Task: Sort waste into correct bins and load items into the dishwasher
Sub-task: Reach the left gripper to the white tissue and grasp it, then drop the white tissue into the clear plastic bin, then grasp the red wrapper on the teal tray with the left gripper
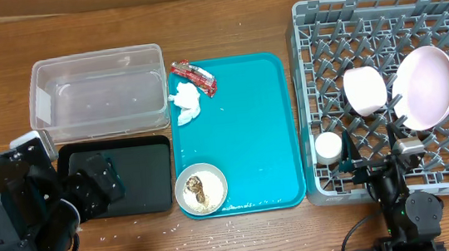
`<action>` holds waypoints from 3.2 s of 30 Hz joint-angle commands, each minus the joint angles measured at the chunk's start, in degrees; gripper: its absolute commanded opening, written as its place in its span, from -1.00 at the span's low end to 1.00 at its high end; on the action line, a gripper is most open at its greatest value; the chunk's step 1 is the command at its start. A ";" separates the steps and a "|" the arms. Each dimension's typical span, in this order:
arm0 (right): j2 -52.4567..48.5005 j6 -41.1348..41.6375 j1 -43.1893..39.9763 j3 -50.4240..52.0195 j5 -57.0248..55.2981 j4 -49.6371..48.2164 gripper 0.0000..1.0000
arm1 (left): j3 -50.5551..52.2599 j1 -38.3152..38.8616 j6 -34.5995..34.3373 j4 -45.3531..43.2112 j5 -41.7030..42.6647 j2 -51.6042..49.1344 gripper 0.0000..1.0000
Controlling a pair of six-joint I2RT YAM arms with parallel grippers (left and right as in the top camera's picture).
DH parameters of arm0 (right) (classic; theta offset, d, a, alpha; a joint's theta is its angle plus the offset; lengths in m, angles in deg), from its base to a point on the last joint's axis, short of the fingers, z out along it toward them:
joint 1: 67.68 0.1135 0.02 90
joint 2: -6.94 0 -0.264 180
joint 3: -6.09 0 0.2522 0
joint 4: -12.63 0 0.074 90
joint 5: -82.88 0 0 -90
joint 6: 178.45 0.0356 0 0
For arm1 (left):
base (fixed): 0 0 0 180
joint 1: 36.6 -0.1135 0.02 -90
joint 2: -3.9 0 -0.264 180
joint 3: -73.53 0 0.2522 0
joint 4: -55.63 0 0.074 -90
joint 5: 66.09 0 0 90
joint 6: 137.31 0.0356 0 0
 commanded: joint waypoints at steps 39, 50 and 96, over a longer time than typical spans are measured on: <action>0.57 -0.20 -0.11 0.59 -0.13 -0.31 1.00 | 3.54 30.97 -17.88 -35.80 -21.90 -64.24 0.63; 0.57 -0.20 -0.11 0.59 -0.13 -0.31 1.00 | 3.54 30.77 -13.53 -40.13 -26.62 -69.00 0.32; 0.57 -0.20 -0.11 0.59 -0.13 -0.31 0.99 | -17.68 30.56 -22.99 -34.58 -16.65 -80.19 0.15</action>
